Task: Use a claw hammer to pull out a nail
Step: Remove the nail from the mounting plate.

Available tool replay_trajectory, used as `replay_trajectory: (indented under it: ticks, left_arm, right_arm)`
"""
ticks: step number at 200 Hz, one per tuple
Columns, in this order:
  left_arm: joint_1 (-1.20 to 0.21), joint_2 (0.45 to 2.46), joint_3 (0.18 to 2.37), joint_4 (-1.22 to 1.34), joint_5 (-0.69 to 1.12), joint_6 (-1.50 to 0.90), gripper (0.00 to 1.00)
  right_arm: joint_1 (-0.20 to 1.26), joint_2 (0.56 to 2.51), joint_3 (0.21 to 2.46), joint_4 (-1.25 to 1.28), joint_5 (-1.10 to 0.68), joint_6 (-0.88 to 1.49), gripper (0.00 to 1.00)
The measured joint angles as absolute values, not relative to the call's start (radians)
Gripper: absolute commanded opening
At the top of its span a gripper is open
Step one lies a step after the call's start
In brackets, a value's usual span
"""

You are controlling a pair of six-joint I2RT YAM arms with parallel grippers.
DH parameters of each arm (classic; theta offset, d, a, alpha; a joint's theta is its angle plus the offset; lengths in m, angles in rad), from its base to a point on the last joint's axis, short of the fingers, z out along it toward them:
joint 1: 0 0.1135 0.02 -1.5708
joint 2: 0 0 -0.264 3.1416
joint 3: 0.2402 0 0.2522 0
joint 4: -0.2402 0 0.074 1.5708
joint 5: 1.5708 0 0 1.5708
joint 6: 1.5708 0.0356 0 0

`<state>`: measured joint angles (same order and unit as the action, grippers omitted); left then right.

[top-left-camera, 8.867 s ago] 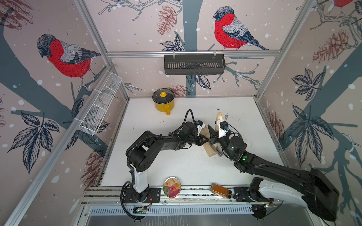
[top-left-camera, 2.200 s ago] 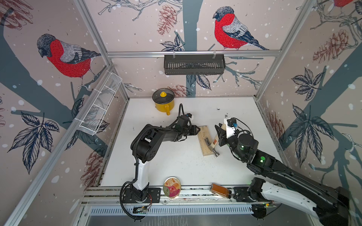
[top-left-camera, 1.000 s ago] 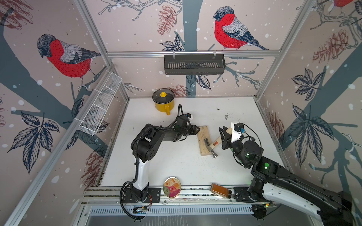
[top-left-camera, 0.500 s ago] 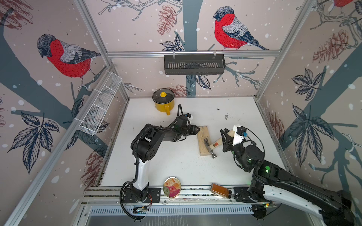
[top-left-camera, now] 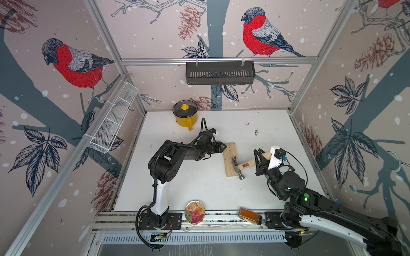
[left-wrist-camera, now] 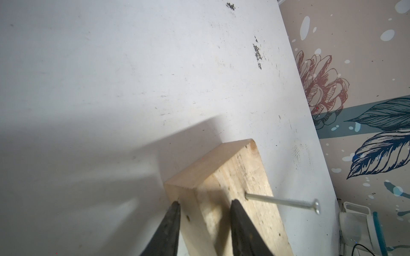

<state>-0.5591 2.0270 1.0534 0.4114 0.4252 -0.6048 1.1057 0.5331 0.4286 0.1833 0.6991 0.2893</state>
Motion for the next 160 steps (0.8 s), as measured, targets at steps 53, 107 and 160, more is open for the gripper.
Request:
replay_trajectory:
  ticks: [53, 107, 160]
  left_arm:
    - [-0.558, 2.027, 1.053, 0.412, 0.426, -0.606, 0.38]
    - [-0.557, 2.029, 1.053, 0.415, 0.433, -0.612, 0.38]
    - [-0.555, 2.032, 1.052, 0.419, 0.441, -0.615, 0.38]
  right_arm:
    - [1.127, 0.53, 0.437, 0.169, 0.722, 0.286, 0.0]
    - [1.139, 0.538, 0.471, 0.127, 0.733, 0.272, 0.0]
    - [1.14, 0.586, 0.526, 0.084, 0.758, 0.231, 0.0]
